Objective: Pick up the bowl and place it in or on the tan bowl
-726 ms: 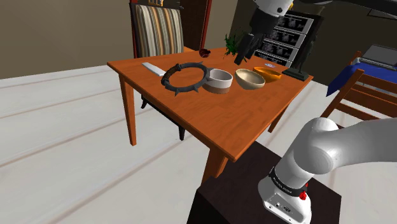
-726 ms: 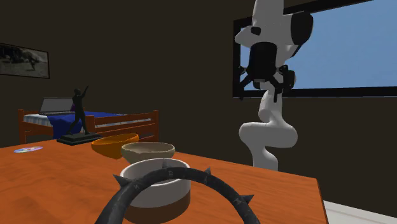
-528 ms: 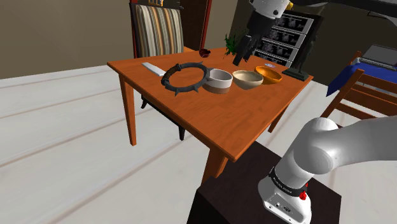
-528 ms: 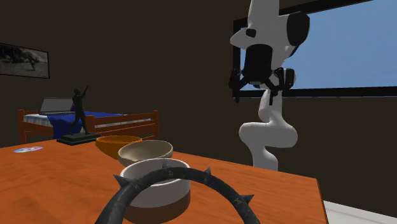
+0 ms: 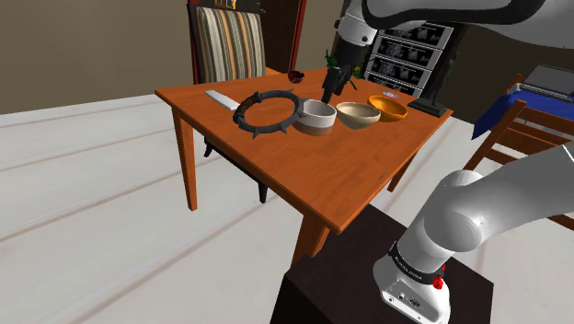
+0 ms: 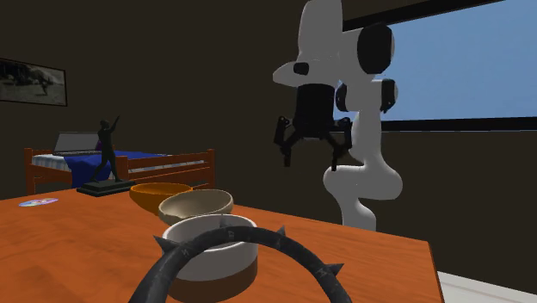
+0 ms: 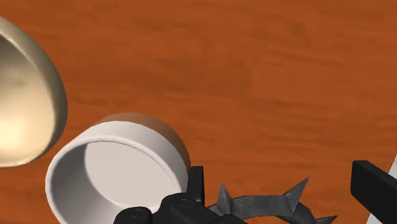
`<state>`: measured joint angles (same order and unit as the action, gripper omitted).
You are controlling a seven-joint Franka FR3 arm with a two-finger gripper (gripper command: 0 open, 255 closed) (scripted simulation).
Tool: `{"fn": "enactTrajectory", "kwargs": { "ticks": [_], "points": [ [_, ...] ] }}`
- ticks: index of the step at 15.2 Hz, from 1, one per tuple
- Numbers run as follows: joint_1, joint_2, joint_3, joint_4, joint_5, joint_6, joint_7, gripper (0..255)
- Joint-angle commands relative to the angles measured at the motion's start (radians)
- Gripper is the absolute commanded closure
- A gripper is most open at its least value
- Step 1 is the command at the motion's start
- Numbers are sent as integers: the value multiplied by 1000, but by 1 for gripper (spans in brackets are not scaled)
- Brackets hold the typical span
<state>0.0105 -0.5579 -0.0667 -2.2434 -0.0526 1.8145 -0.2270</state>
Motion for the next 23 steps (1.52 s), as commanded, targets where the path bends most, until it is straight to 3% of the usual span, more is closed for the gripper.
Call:
{"fn": "enactTrajectory", "kwargs": {
  "ticks": [1, 11, 18, 23],
  "points": [
    [-1, 75, -26, 22, -3, 33, -41, 0],
    [-10, 456, -121, 202, 25, 126, -244, 0],
    [-12, 480, -123, 132, 29, 219, -247, 0],
    [-12, 482, -123, 127, 29, 227, -247, 0]
  ]
}}
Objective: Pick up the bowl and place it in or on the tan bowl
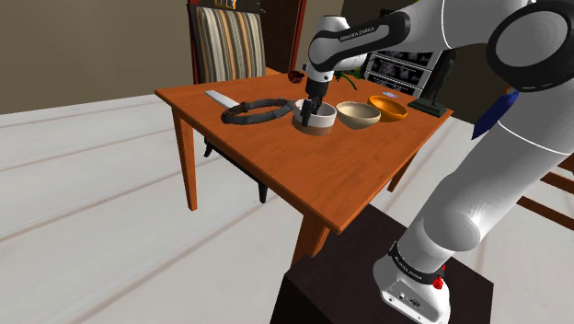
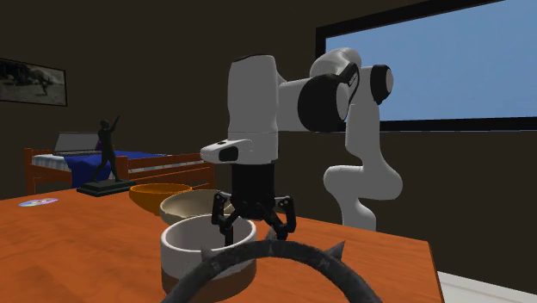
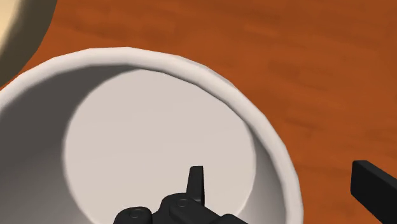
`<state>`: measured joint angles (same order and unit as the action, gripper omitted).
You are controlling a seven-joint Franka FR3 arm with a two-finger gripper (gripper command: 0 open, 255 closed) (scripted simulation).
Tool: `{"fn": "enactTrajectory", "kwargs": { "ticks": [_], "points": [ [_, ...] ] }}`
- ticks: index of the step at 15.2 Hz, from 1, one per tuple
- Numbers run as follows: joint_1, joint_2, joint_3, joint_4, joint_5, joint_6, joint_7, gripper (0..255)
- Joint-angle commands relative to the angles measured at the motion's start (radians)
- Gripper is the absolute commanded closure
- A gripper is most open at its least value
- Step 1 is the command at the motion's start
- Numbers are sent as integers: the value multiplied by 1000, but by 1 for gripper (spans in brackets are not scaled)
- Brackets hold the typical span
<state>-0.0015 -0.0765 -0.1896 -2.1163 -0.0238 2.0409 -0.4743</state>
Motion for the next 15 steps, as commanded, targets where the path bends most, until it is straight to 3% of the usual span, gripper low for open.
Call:
{"fn": "enactTrajectory", "kwargs": {
  "ticks": [1, 4, 5, 15],
  "points": [
    [0, 1, 0, 0, 0, 1, 0, 0],
    [0, 0, 0, 0, 0, 0, 0, 0],
    [0, 0, 0, 0, 0, 0, 0, 255],
    [0, -4, 0, 9, -1, -13, 1, 255]
  ]
}}
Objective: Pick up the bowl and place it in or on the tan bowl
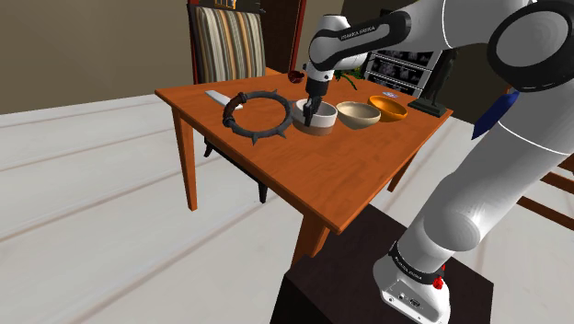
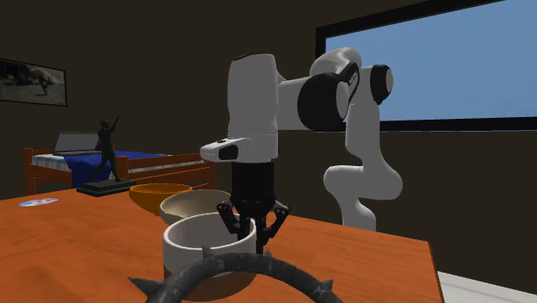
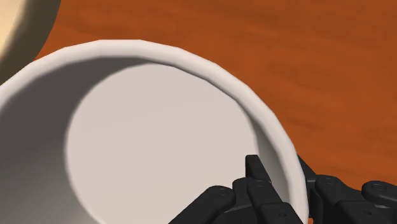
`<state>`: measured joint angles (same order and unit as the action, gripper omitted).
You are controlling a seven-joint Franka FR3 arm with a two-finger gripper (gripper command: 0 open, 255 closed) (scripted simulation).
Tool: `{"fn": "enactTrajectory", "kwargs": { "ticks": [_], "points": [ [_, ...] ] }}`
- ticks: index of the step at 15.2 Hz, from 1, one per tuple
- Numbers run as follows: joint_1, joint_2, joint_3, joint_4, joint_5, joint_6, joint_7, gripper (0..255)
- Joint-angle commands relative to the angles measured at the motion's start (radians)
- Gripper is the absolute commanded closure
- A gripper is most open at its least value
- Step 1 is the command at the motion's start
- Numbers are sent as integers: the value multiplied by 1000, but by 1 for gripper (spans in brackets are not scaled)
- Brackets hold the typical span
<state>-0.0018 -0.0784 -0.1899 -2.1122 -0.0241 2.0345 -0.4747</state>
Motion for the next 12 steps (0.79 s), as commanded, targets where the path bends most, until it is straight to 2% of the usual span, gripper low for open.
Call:
{"fn": "enactTrajectory", "kwargs": {
  "ticks": [1, 12],
  "points": [
    [1, -6, 1, 14, -1, -20, 1, 255],
    [2, -34, 4, 132, -5, -166, 4, 255]
  ]
}}
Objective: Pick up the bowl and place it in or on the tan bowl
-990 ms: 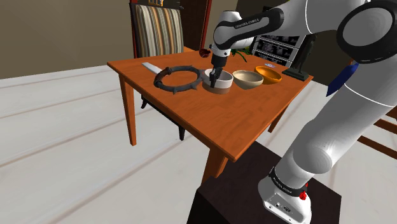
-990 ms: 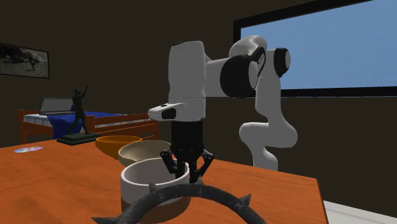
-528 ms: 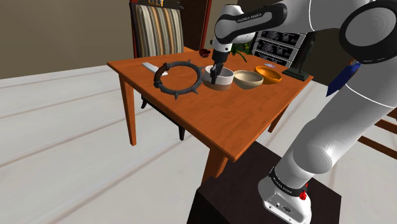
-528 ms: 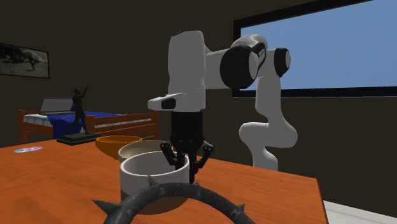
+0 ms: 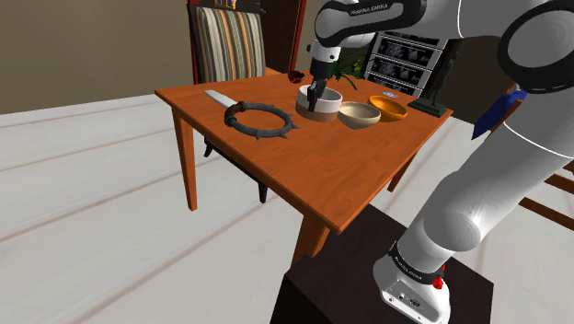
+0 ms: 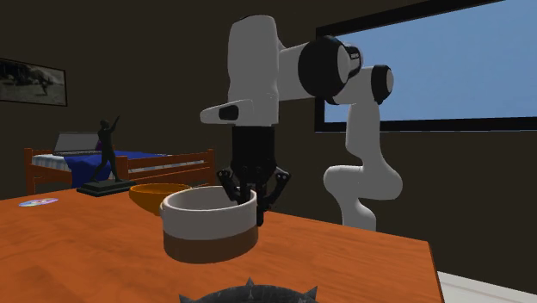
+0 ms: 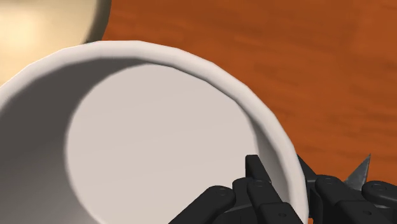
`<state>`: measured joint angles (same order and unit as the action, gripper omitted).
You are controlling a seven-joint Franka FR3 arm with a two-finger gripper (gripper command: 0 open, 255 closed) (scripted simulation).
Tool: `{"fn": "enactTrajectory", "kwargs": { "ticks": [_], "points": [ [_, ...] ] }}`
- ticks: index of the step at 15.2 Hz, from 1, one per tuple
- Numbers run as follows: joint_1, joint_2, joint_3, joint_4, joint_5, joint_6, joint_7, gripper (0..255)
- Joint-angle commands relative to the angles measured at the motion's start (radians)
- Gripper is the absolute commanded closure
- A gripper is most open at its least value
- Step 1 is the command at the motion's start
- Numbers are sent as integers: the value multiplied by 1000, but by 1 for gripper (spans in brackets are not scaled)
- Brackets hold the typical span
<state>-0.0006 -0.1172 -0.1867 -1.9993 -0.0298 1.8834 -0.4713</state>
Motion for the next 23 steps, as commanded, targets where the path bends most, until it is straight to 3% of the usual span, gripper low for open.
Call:
{"fn": "enactTrajectory", "kwargs": {
  "ticks": [1, 19, 23],
  "points": [
    [1, 3, 1, 32, 1, -28, 1, 255],
    [3, 18, 2, 291, 5, -273, -4, 255],
    [-25, -34, -29, 247, -9, -279, -61, 255]
  ]
}}
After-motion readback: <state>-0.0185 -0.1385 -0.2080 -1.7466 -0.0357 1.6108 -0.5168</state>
